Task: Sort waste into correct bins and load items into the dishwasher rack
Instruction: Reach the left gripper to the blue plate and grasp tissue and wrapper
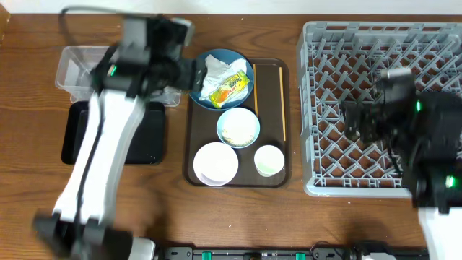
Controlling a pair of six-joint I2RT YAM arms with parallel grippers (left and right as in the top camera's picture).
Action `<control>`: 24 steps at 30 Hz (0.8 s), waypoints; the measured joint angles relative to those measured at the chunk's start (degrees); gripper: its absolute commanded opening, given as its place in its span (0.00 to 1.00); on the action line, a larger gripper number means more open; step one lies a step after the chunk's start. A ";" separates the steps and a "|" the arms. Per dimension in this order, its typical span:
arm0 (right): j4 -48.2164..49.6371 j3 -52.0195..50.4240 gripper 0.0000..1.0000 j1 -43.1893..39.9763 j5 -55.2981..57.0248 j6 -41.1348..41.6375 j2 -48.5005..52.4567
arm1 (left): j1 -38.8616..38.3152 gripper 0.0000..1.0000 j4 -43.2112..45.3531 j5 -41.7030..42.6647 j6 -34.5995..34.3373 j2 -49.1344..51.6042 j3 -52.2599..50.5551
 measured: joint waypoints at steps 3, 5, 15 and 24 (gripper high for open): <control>-2.95 4.72 0.99 0.00 -0.52 -0.02 5.64 | -1.22 0.89 -4.68 -0.13 2.38 10.60 9.46; -3.41 5.53 0.99 0.02 -0.92 0.02 7.82 | -2.01 0.88 -5.09 -0.11 3.65 16.06 13.16; -6.69 5.53 0.99 0.00 -5.62 1.14 11.06 | -5.35 0.88 2.62 -0.04 6.45 29.79 15.37; -6.99 5.53 0.99 0.00 -6.36 1.25 11.06 | -6.34 0.88 5.77 -0.13 10.86 35.21 15.37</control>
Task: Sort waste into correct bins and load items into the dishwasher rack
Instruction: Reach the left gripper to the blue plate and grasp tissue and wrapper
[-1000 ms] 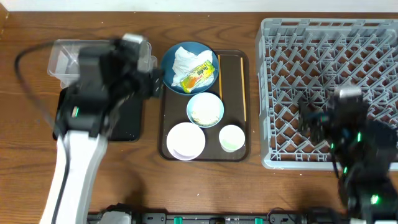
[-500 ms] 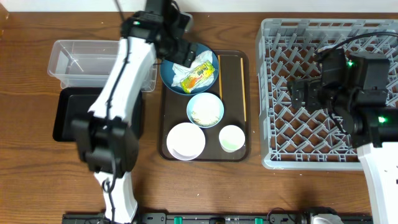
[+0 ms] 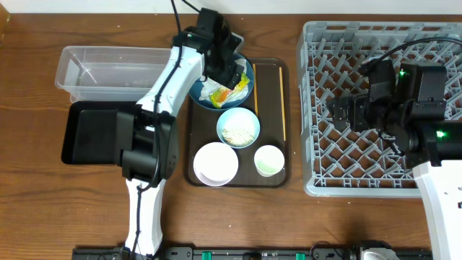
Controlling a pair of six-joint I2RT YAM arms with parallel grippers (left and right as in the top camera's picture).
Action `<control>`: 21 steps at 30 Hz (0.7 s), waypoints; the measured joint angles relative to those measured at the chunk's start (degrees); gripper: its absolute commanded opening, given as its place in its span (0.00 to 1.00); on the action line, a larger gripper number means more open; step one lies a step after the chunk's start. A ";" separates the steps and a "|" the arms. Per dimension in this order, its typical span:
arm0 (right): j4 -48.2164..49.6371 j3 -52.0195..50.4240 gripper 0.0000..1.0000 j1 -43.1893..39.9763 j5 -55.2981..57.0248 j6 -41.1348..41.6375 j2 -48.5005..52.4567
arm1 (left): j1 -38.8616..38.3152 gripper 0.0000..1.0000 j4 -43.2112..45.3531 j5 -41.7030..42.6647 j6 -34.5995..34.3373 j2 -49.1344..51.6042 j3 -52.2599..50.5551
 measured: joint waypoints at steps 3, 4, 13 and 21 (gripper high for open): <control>-0.15 0.00 0.99 0.00 -0.02 0.00 0.00 | 0.00 0.89 1.33 -1.03 0.37 1.95 0.00; -0.15 0.00 0.99 0.00 -0.04 0.00 0.00 | 0.00 0.89 1.60 -1.33 0.39 2.56 0.00; -0.15 0.00 0.99 0.00 -0.20 0.00 0.00 | 0.00 0.89 4.07 -4.72 0.59 5.55 0.00; -0.15 0.00 0.99 0.00 -0.20 0.00 0.00 | -0.02 0.47 4.59 -5.55 0.79 6.69 0.00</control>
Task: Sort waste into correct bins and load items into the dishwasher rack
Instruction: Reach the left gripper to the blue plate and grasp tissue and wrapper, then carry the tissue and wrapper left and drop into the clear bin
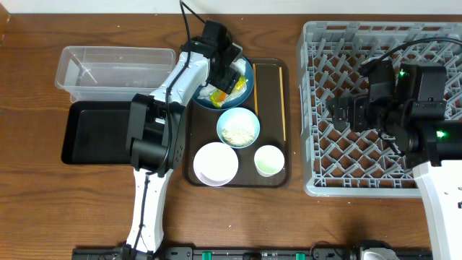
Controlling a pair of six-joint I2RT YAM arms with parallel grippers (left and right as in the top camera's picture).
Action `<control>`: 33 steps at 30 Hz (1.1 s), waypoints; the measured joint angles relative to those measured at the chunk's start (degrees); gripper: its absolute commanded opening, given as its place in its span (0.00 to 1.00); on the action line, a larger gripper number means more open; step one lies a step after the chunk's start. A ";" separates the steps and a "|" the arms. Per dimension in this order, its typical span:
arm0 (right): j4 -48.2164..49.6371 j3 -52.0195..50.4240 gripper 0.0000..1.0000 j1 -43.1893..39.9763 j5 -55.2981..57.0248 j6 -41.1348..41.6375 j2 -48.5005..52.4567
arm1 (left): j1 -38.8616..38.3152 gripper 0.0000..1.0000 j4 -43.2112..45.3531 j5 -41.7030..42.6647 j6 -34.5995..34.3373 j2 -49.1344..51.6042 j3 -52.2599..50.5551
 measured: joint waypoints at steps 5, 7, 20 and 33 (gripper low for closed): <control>0.00 0.00 0.99 0.00 0.00 0.00 0.00 | -0.04 0.09 -0.63 0.26 0.31 0.00 0.04; 0.00 0.00 0.99 0.00 0.00 0.00 0.00 | -0.15 0.06 -0.98 0.24 -0.17 0.00 0.13; 0.00 0.00 0.99 0.00 -0.02 0.00 0.00 | 0.79 0.06 -2.21 -0.09 -9.55 -9.29 0.26; 0.07 0.00 0.99 0.00 0.00 0.02 0.00 | 13.16 0.06 -9.18 -11.41 -24.02 -23.89 1.03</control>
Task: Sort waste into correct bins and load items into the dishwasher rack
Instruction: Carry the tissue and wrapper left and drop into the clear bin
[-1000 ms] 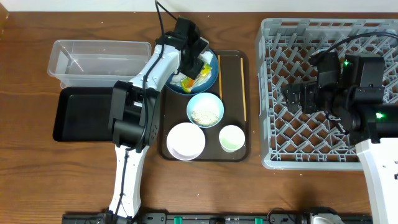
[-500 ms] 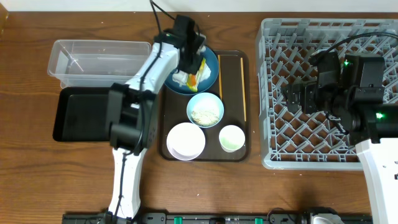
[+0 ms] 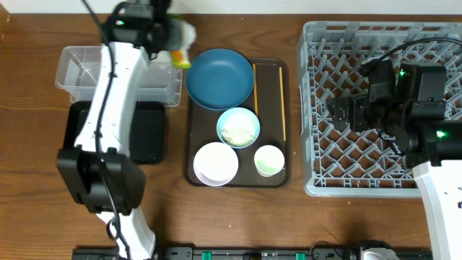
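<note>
My left gripper [image 3: 175, 42] hangs over the right end of the clear plastic bin [image 3: 86, 72], shut on a blurred bundle of white tissue and yellow wrapper [image 3: 183, 45]. On the brown tray [image 3: 268, 71] the dark blue plate [image 3: 220, 78] is bare. Below it are a light blue bowl with food scraps [image 3: 238, 128], a white bowl [image 3: 215, 163] and a small green cup [image 3: 269, 160]. Chopsticks [image 3: 281, 101] lie along the tray's right side. My right gripper [image 3: 339, 113] hovers over the grey dishwasher rack [image 3: 317, 43]; its jaws are too dark to read.
A black bin [image 3: 144, 137] sits in front of the clear bin, left of the tray. The left arm runs from the near table edge up across the black bin. The right arm covers the rack's near right part.
My left gripper was down on the blue plate's waste. It is now up and to the left, over the clear bin's right end, with tissue and wrapper in it. The plate is bare.
The left arm was first at the plate's left edge, blurred, with tissue and wrapper lying on the plate. Then its gripper stood over that waste, then lower on it. Now the waste is off the plate, held over the clear bin. The right arm stayed over the rack.
</note>
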Controlling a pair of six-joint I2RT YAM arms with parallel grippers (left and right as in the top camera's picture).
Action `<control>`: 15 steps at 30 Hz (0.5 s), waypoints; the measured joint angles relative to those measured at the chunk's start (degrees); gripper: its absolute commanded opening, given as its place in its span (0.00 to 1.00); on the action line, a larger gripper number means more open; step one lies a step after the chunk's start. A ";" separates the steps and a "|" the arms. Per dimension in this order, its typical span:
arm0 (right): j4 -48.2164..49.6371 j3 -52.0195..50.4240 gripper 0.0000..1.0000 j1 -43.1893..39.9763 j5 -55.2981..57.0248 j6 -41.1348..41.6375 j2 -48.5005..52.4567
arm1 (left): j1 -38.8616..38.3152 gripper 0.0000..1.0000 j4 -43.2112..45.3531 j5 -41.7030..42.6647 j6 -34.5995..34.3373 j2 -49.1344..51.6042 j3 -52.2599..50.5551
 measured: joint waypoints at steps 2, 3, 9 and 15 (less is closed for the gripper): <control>0.02 0.00 0.99 0.00 -0.02 -0.02 0.00 | 2.89 0.06 -0.33 -1.33 -4.46 1.62 -0.92; 0.00 0.00 0.99 0.00 0.00 -0.02 0.00 | 3.91 0.06 -0.33 -1.77 -6.38 2.27 -1.44; 0.00 0.00 0.99 0.00 -0.02 0.00 0.00 | 10.47 0.23 -0.04 -3.19 -19.26 6.05 -4.09; 0.00 0.00 0.99 0.00 -0.02 0.00 0.00 | 12.63 0.66 0.85 -3.63 -26.23 7.85 -4.31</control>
